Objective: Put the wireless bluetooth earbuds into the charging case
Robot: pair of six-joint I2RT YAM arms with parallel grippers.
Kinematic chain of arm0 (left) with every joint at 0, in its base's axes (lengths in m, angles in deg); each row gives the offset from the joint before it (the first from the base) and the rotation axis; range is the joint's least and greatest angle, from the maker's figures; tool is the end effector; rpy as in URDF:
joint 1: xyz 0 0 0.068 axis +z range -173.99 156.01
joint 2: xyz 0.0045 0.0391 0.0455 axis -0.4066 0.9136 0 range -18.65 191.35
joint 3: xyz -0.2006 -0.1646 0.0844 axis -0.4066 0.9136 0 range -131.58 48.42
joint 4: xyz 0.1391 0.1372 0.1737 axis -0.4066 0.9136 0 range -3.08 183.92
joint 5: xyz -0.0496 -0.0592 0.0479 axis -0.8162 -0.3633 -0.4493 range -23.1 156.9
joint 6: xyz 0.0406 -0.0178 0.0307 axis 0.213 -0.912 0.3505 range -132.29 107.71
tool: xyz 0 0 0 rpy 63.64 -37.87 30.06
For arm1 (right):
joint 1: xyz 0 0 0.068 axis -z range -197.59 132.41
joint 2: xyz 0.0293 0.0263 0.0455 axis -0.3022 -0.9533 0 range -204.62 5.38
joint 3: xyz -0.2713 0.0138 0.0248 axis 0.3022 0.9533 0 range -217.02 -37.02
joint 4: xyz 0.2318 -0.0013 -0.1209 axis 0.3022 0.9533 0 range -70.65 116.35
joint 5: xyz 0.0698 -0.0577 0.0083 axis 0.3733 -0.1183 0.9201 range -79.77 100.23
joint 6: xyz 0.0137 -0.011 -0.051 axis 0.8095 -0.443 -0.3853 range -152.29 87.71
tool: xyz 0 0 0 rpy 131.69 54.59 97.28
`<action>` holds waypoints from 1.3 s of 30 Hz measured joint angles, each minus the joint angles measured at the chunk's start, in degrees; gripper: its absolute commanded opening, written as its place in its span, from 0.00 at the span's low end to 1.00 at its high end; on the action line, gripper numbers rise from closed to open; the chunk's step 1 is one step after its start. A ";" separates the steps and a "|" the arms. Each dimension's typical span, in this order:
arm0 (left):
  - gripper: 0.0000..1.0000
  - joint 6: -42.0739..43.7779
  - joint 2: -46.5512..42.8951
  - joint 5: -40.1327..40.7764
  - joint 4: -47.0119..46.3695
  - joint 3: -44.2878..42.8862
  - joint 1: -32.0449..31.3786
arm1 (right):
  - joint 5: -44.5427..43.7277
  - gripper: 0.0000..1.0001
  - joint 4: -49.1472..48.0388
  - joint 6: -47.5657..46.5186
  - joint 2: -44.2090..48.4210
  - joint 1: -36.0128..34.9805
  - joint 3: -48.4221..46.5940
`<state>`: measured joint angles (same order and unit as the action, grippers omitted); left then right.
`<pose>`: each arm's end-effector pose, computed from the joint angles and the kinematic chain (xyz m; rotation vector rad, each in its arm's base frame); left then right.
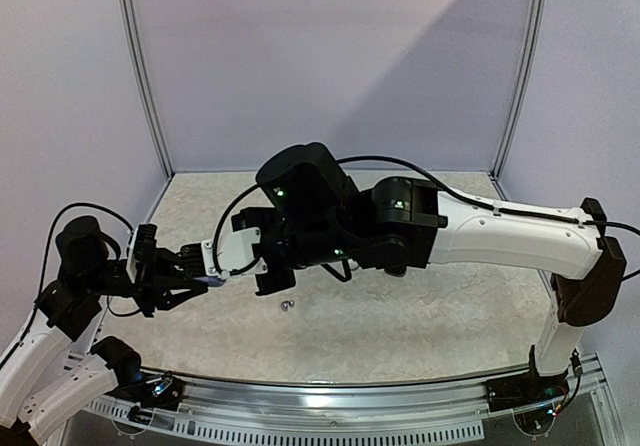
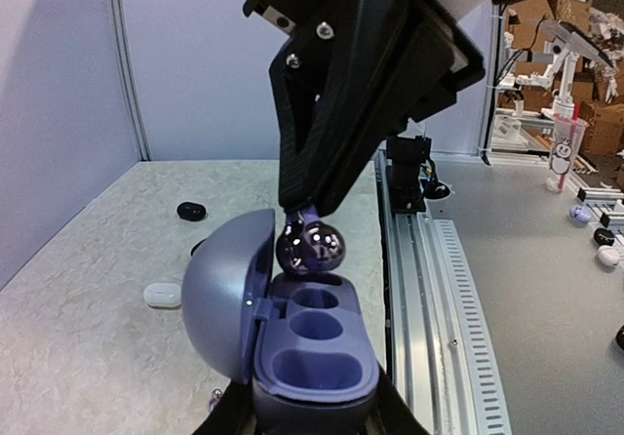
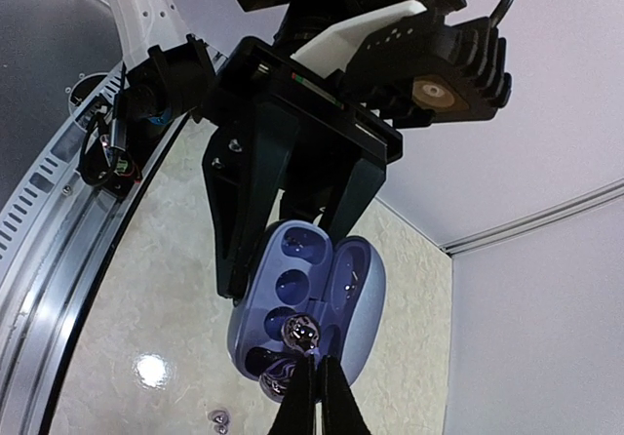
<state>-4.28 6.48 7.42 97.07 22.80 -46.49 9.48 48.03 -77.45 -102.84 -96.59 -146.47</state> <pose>0.0956 -0.0729 0.2722 1.1647 1.3398 -1.0765 0.0851 0.4352 0.3789 -1.8237 0.9758 0.3526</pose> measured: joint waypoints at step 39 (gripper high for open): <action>0.00 -5.03 0.00 1.49 -1.64 0.28 0.00 | -2.34 0.08 -1.33 -0.11 -2.71 0.00 -1.29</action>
<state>-9.31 6.48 8.90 95.43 23.08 -46.49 7.14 46.70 -77.56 -105.55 -96.59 -147.76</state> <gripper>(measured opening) 0.276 0.076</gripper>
